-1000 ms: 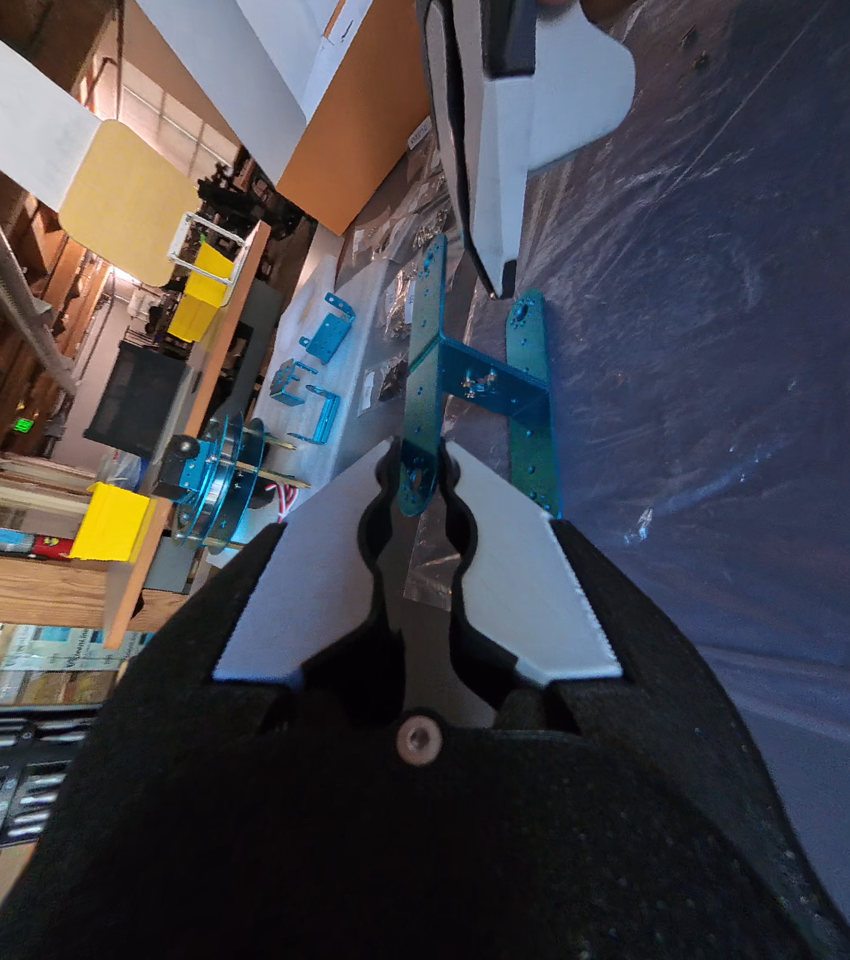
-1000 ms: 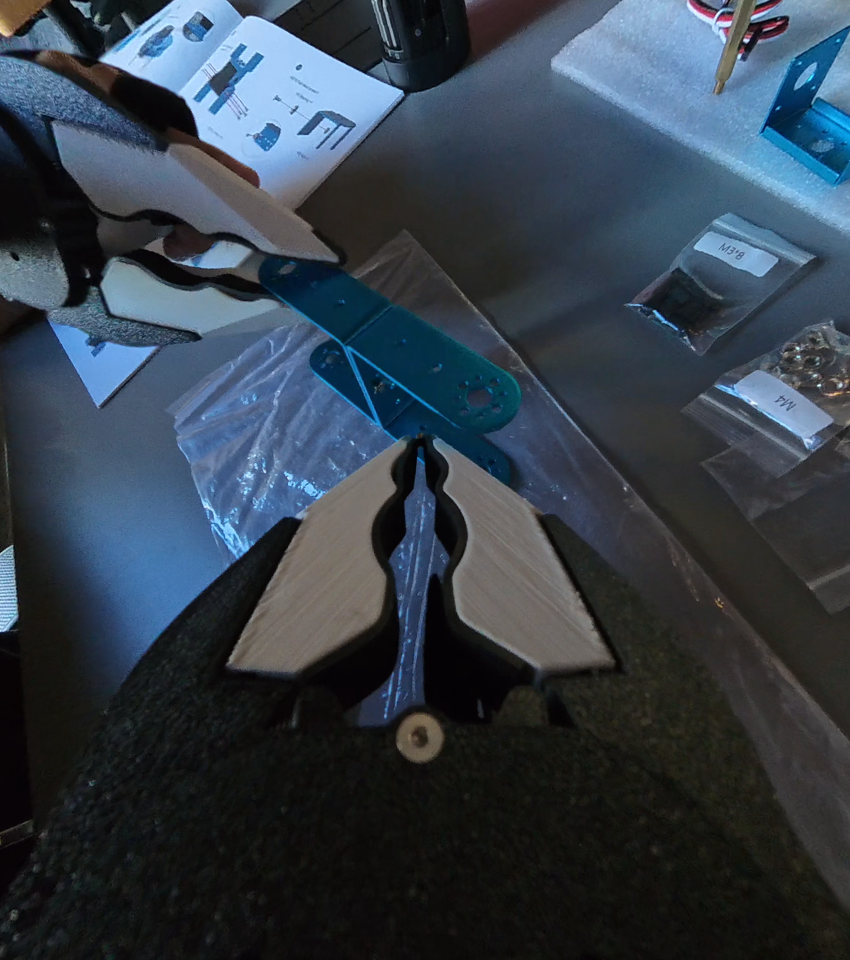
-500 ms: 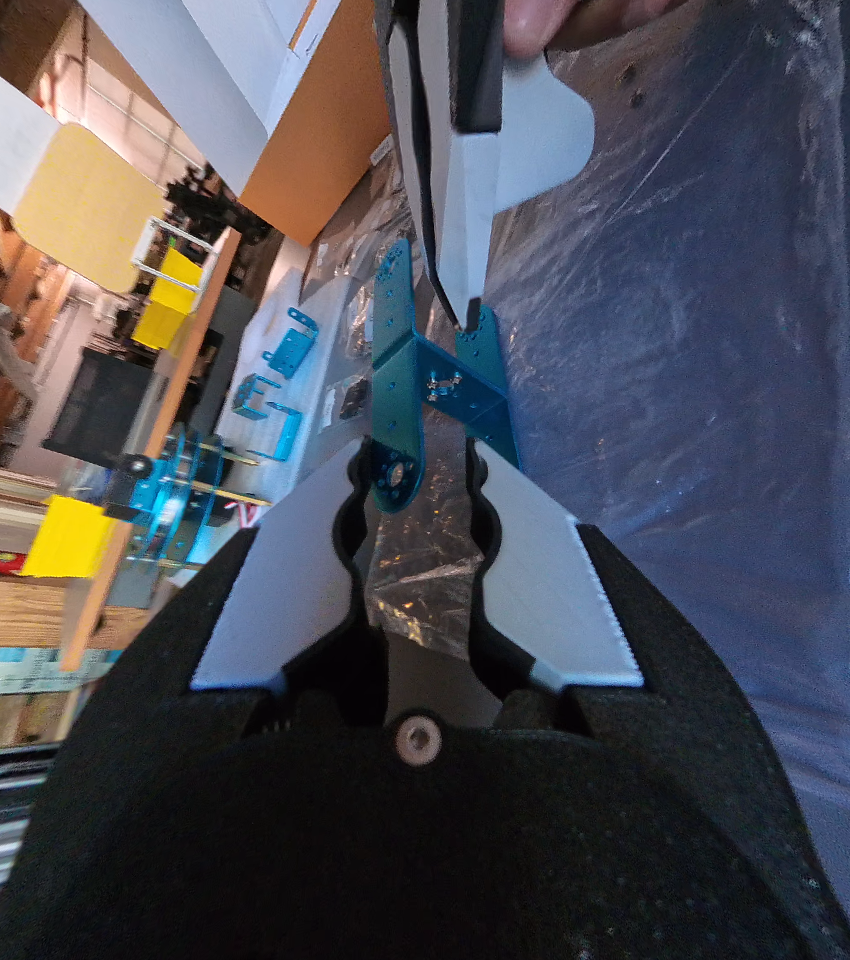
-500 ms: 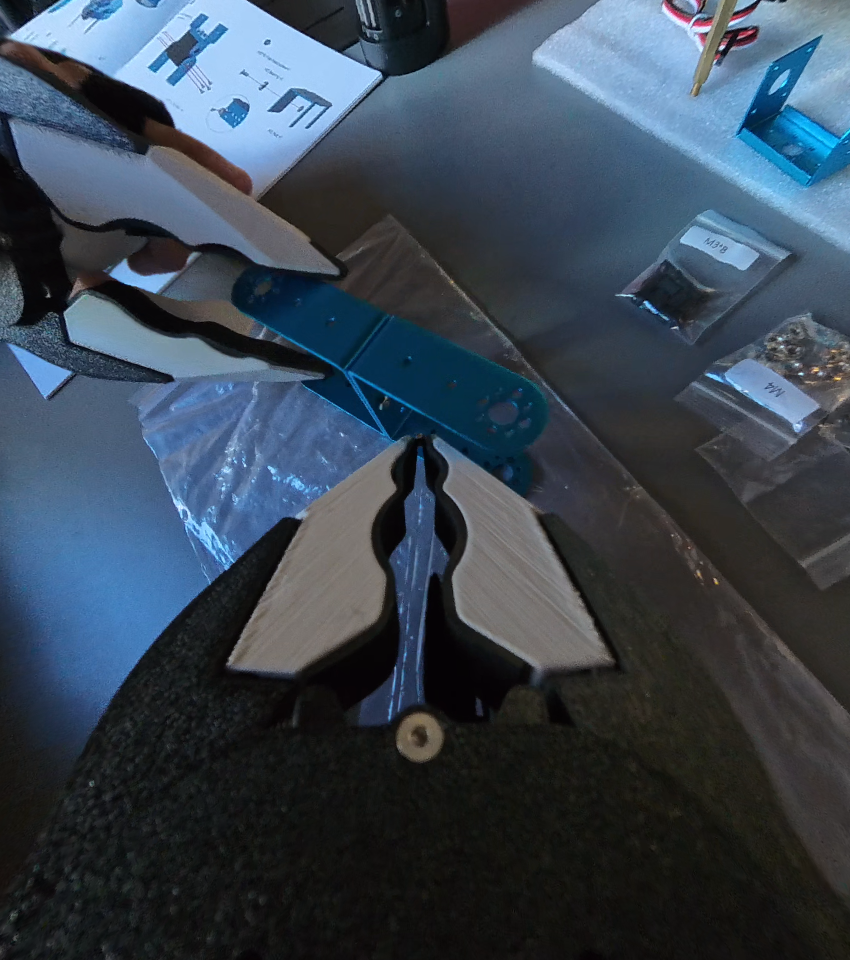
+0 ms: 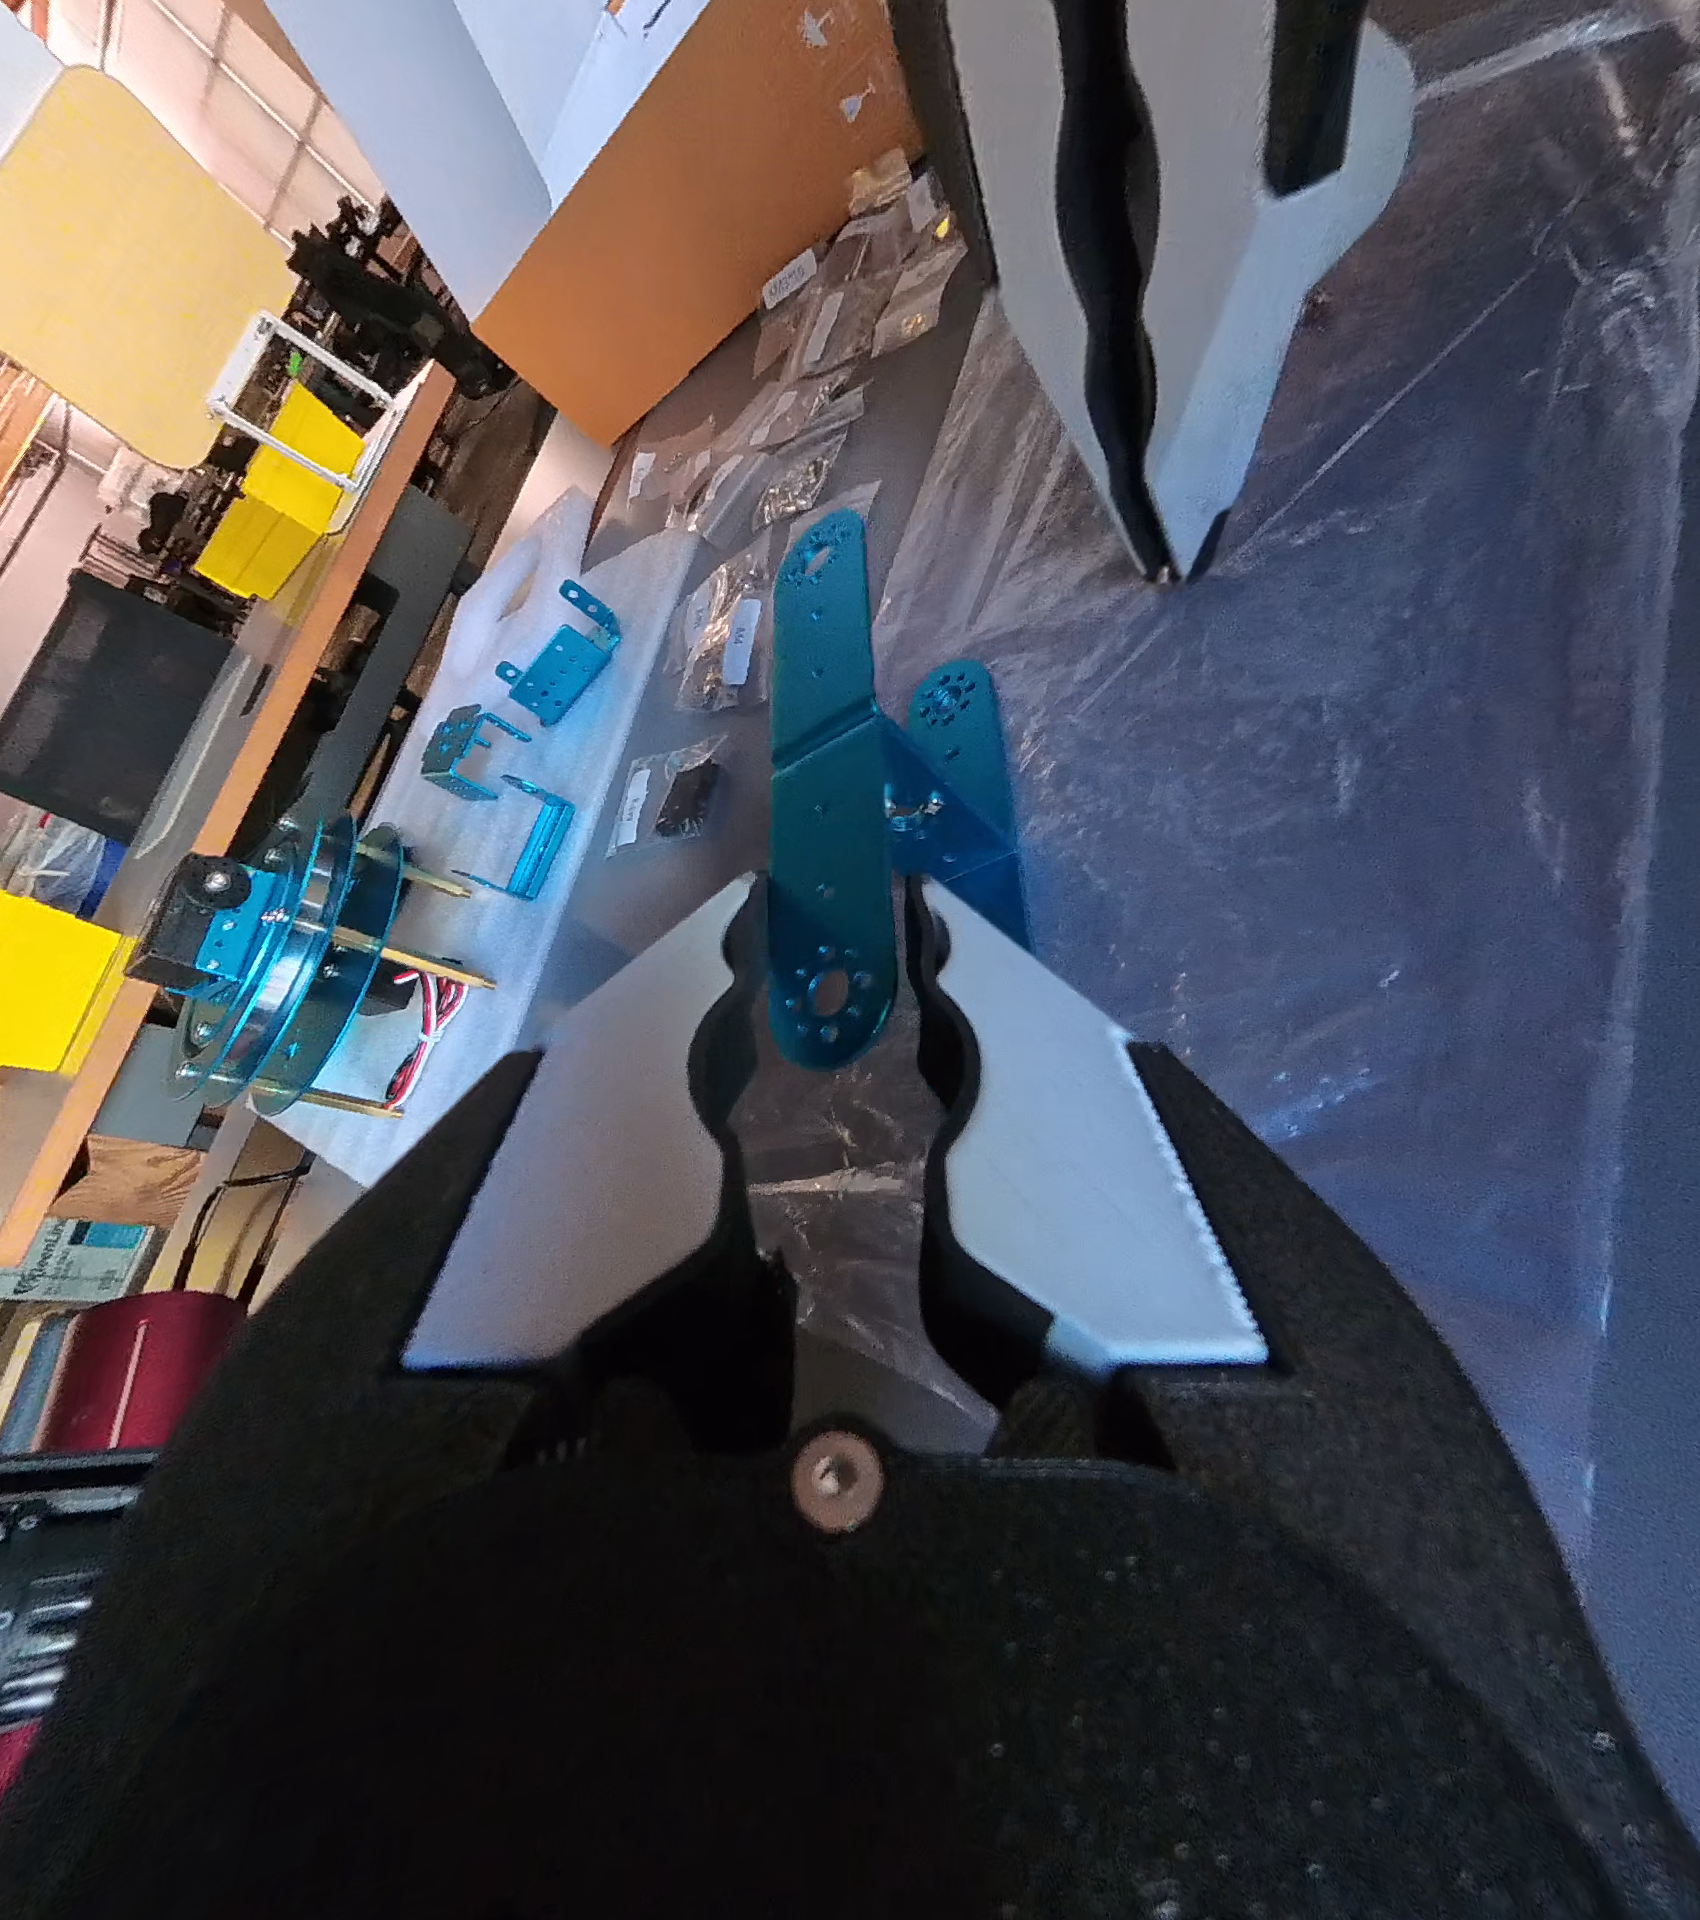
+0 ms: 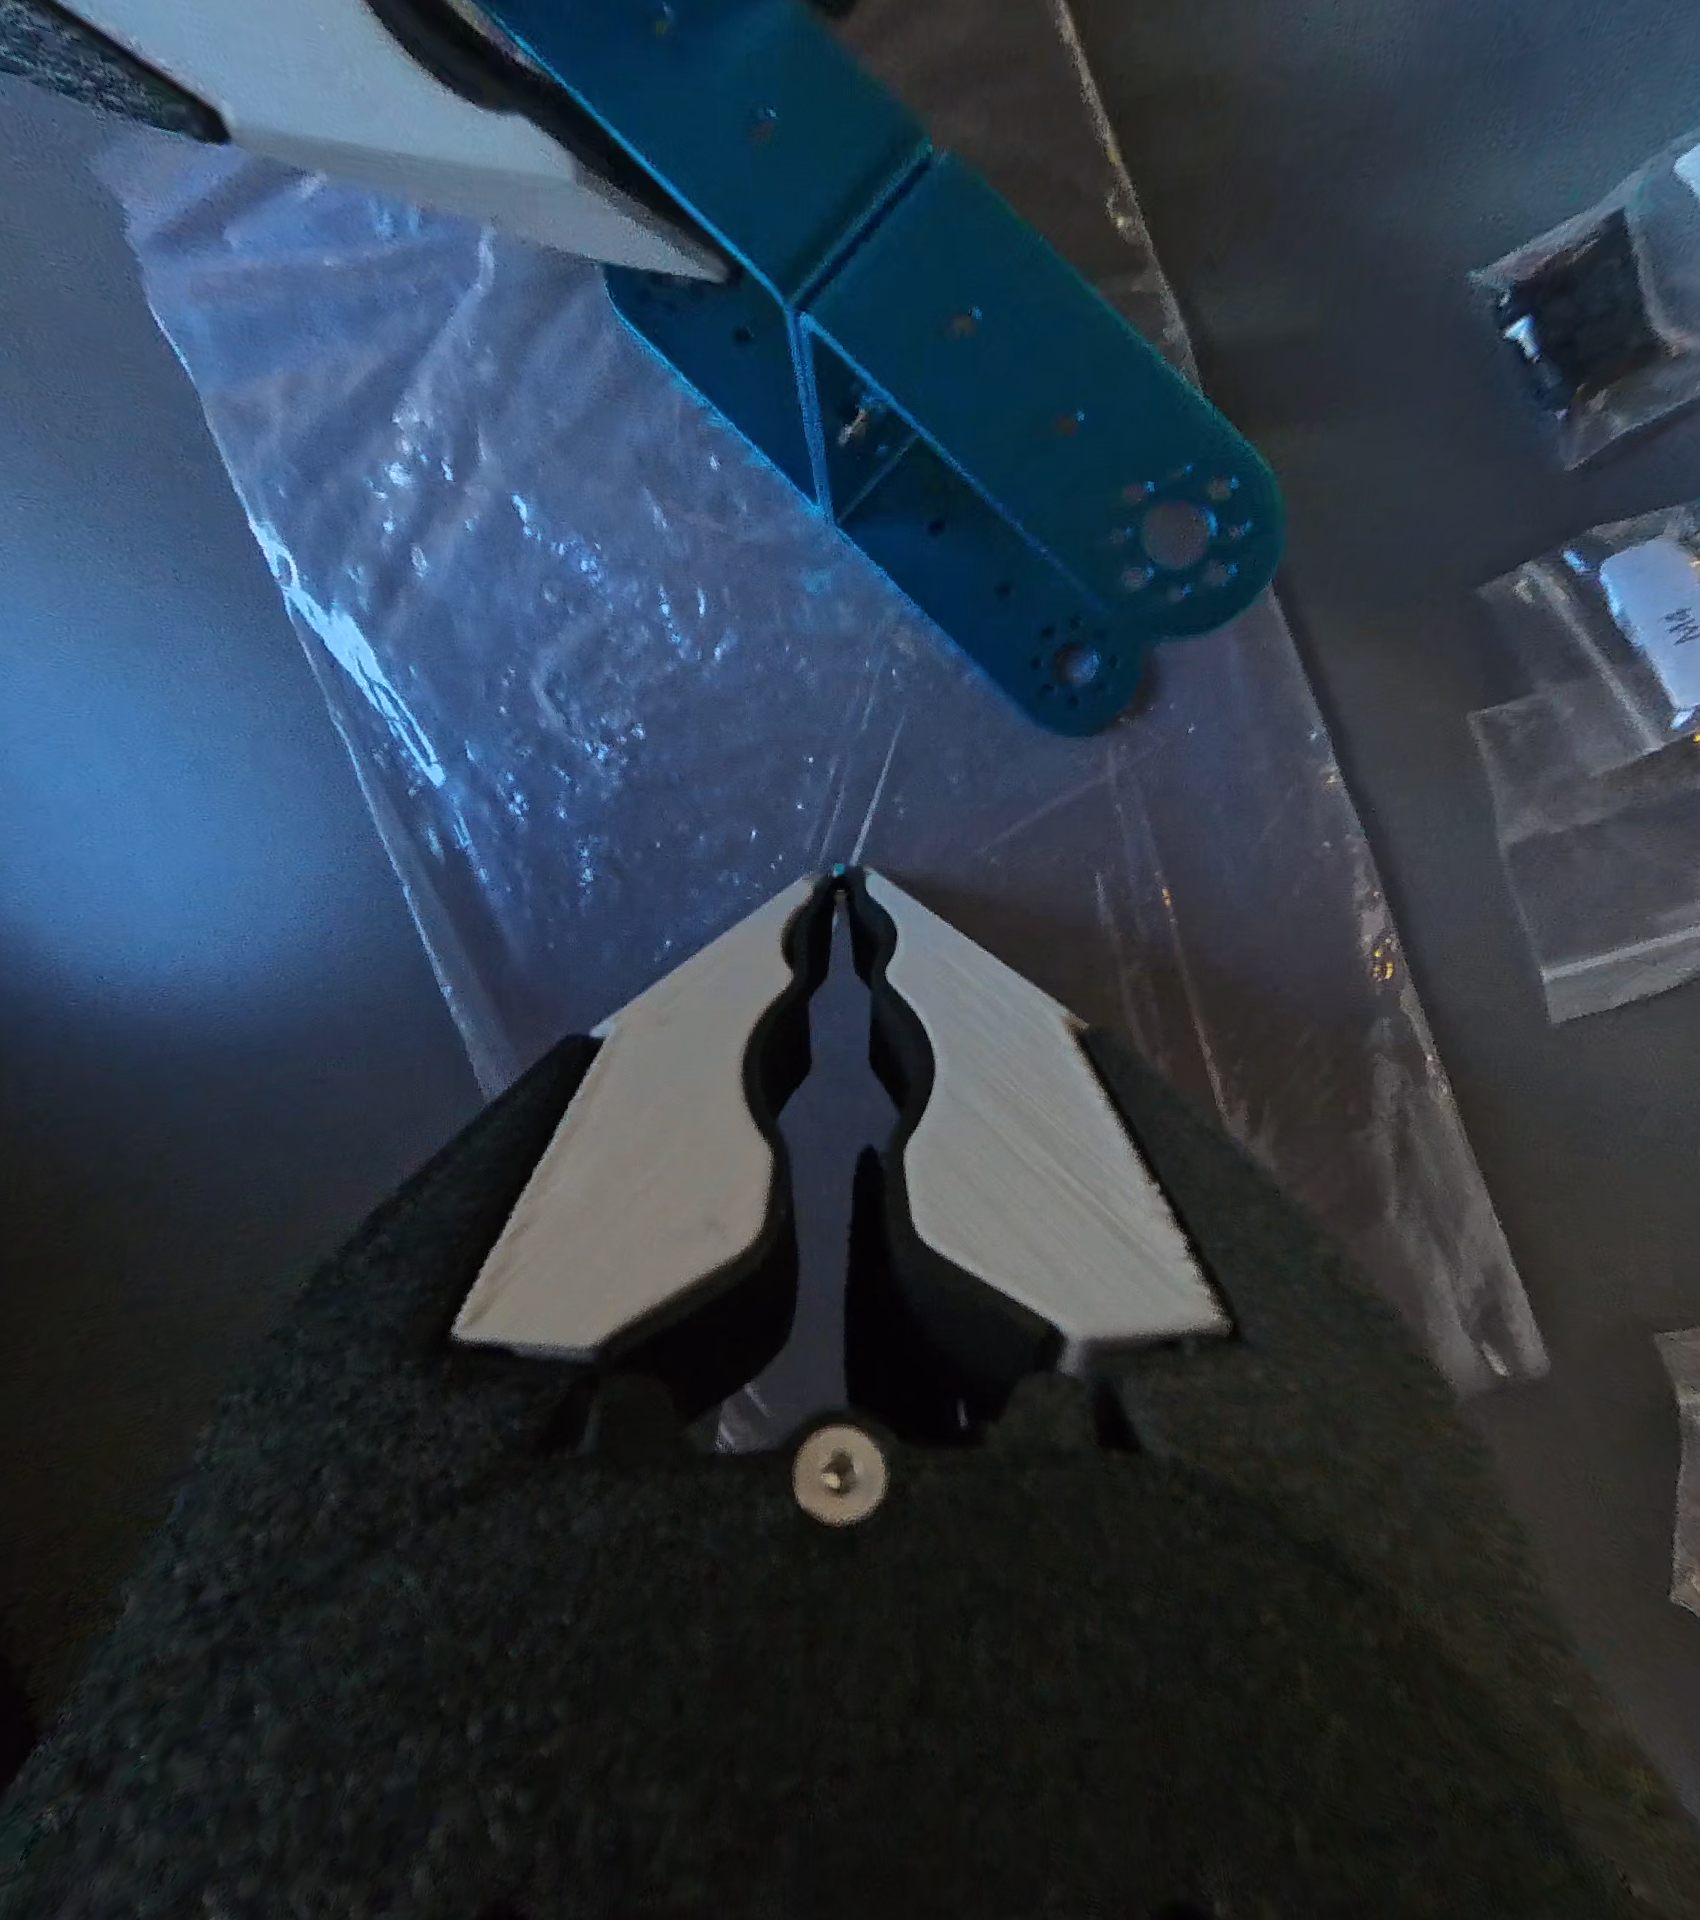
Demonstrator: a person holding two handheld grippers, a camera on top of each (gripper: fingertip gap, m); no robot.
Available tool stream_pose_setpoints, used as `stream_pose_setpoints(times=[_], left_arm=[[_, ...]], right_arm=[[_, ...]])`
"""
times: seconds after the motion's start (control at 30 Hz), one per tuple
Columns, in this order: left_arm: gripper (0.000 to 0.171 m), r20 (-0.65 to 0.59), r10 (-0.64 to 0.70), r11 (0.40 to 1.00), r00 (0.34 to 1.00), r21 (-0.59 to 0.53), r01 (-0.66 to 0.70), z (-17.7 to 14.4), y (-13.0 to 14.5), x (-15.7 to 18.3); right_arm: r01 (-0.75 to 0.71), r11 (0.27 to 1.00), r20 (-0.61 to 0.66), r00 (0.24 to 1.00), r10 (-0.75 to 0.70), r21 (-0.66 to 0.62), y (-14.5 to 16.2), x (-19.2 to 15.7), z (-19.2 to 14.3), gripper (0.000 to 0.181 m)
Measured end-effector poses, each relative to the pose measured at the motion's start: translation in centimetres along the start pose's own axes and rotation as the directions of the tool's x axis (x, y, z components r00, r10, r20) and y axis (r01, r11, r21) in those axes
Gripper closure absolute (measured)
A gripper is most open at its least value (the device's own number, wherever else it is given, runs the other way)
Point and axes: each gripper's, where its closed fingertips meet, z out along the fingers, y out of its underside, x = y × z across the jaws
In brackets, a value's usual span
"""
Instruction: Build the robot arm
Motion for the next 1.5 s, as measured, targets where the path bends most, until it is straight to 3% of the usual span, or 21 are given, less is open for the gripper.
stream_pose_setpoints(times=[0.13, 0.3, 0.43, 0.67, 0.97, 1.37, 1.5], left_arm=[[0.146, -0.02, -0.014, 1.0, 1.0, 0.0, 0.014, -0.2, 0.4, -0.1], [0.146, -0.008, 0.005, 1.0, 1.0, 0.002, -0.005, -0.4, 0.5, -0.4], [0.146, -0.018, 0.009, 1.0, 1.0, 0.006, -0.009, -0.4, 0.4, -0.2], [0.146, -0.023, 0.006, 1.0, 1.0, -0.008, -0.006, -0.2, 0.7, -0.1], [0.146, -0.02, 0.005, 1.0, 1.0, -0.014, -0.005, -0.3, 1.0, -0.3], [0.146, -0.02, 0.008, 1.0, 1.0, -0.018, -0.008, -0.4, 1.1, -0.4], [0.146, -0.018, 0.004, 1.0, 1.0, -0.016, -0.004, -0.4, 1.1, -0.5]], right_arm=[[0.014, 1.0, 0.085, 0.996, -0.014, -0.003, 0.1, -1.3, -0.1, 0.164], [0.237, 0.971, 0.095, 0.966, -0.24, 0.042, 0.8, -1.4, -1.0, 0.153], [0.4, 0.91, 0.119, 0.904, -0.411, 0.107, -0.3, -1.4, -1.3, 0.164], [0.381, 0.913, 0.212, 0.914, -0.347, -0.148, -0.5, -0.3, -0.4, 0.166], [0.418, 0.871, 0.22, 0.903, -0.369, -0.256, -0.4, -0.3, 0.4, 0.17], [0.441, 0.86, 0.211, 0.894, -0.395, -0.256, -0.5, -0.3, 0.7, 0.177], [0.44, 0.876, 0.218, 0.891, -0.399, -0.197, -0.5, -0.2, 0.5, 0.177]])
